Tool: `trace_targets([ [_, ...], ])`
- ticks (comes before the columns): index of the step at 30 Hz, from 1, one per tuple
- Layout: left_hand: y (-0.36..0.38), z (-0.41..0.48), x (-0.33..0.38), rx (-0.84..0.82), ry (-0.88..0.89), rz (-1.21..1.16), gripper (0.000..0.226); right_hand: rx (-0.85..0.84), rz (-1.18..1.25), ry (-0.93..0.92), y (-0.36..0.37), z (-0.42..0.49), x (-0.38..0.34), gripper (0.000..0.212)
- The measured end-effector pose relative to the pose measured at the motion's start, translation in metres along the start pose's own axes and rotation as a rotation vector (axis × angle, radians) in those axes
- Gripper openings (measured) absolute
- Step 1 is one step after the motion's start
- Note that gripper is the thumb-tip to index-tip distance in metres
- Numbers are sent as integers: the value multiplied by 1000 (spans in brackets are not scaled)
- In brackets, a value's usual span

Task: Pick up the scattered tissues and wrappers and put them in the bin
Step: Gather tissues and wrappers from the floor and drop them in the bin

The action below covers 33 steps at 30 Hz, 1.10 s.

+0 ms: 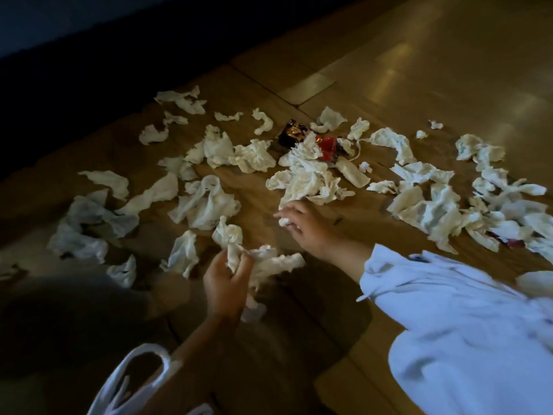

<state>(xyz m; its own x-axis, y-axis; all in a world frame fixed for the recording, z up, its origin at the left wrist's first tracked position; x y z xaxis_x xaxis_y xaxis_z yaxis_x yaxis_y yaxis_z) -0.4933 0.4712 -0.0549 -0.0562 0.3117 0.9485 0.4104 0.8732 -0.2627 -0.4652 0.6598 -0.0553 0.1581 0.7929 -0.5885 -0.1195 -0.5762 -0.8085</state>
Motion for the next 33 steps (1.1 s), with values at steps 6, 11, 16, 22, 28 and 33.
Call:
trace_targets([
  [6,-75,12,-30,167,-103,32,8,-120,-15,-115,36,40,-43,46],
  [11,-105,31,-49,76,-72,310,38,-300,-234,-183,84,30,-67,48],
  [16,-91,38,-47,-161,121,514,32,-178,-194,-198,83,21,-71,36],
  [22,-83,22,-63,-276,115,737,45,-65,46,-33,69,95,-110,52],
  [28,-78,11,-48,-202,197,890,69,-177,-325,100,103,76,-80,43],
  [33,-77,12,-60,-177,184,819,55,-16,-140,-56,91,-5,-64,40],
])
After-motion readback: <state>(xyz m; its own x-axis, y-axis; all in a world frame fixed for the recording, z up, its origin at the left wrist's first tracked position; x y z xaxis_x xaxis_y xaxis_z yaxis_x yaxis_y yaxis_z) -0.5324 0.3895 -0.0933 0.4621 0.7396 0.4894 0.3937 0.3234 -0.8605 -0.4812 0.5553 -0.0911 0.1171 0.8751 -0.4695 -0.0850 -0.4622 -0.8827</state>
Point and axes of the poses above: each hand's wrist, its own z-axis towards the middle knuckle, its own y-axis out of the palm, x = y × z, the point moved 7 cm from there along z, towards the middle knuckle, and after that the axes turned 4 degrees about -x, right-handed, at the moved point
